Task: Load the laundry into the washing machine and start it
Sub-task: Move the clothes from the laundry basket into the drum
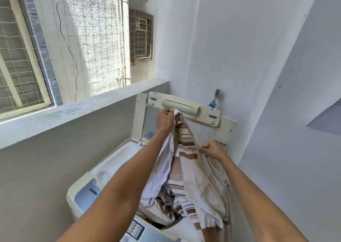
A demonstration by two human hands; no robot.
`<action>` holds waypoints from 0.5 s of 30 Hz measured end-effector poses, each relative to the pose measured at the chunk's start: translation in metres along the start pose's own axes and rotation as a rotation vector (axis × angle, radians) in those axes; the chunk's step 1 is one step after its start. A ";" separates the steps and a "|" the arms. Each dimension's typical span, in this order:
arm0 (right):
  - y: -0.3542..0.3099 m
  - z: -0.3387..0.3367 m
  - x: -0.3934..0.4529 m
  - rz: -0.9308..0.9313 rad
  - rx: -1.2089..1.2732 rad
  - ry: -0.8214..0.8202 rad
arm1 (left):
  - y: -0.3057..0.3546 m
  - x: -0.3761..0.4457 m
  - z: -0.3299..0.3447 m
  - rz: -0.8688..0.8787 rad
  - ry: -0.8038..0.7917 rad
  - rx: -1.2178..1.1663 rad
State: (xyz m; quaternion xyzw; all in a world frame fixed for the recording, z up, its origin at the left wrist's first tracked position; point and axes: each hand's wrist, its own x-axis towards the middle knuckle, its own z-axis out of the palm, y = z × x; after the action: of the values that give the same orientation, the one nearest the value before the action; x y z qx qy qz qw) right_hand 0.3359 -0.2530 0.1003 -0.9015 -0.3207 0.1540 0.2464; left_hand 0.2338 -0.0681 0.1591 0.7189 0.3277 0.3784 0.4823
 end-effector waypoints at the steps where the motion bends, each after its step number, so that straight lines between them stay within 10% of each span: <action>1: 0.008 0.005 0.001 0.032 0.028 0.077 | -0.002 0.002 -0.001 0.008 -0.002 0.029; 11: -0.133 -0.098 0.003 -0.154 0.254 0.626 | -0.017 0.022 -0.045 0.025 0.122 -0.103; 15: -0.198 -0.113 0.010 -0.281 0.343 0.591 | 0.007 0.023 -0.063 0.135 -0.171 -0.284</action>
State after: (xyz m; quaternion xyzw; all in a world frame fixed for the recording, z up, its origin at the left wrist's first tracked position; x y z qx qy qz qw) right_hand 0.2934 -0.1528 0.3007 -0.7999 -0.3259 -0.0966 0.4946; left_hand 0.1916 -0.0235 0.1870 0.6934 0.1799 0.3900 0.5785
